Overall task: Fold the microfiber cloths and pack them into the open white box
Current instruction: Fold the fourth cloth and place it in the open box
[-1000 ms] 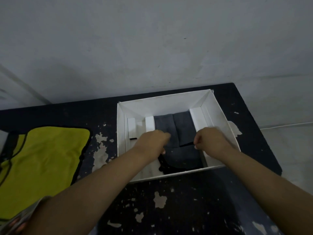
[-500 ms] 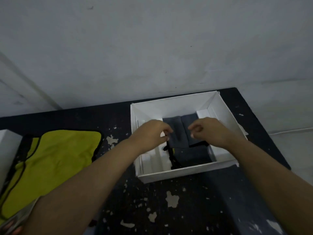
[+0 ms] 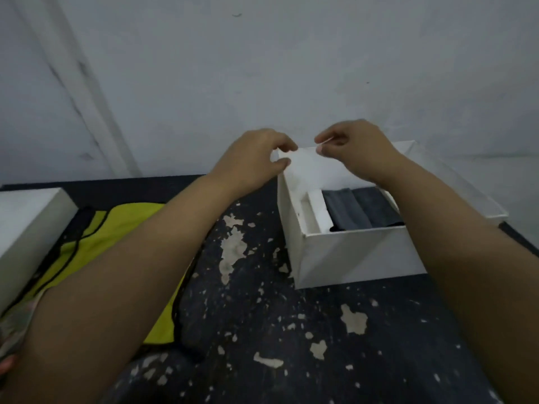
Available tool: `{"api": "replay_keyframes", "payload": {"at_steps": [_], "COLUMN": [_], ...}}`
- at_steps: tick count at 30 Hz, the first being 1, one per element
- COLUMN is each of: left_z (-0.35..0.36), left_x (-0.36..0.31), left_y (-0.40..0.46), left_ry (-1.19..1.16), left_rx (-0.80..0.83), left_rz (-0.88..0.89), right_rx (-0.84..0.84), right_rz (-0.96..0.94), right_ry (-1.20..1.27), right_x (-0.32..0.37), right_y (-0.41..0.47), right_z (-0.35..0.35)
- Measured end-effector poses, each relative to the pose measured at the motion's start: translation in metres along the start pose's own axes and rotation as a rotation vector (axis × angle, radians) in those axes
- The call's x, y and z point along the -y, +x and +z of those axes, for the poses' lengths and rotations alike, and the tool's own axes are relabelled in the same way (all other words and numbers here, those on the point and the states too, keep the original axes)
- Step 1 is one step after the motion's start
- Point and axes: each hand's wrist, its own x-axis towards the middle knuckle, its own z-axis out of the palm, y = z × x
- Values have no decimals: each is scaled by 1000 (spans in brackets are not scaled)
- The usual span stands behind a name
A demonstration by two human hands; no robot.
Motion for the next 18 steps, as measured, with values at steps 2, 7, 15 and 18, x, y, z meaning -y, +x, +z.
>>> {"api": "replay_keyframes", "payload": {"at_steps": [2, 7, 15, 18], "left_z": [-9, -26, -35, -35], "left_x": [2, 5, 22, 39], "left_y": [-21, -89, -204, -239], "left_ry": [28, 70, 130, 148], "left_rx": [-51, -86, 7, 66], "left_rz": [-7, -19, -89, -177], "right_rx": [-44, -136, -110, 8], "right_rz": [-50, -175, -232, -248], "right_ry": [23, 60, 41, 65], "right_x": [19, 64, 95, 104], "right_y": [-16, -72, -132, -151], "right_z": [8, 40, 130, 164]}}
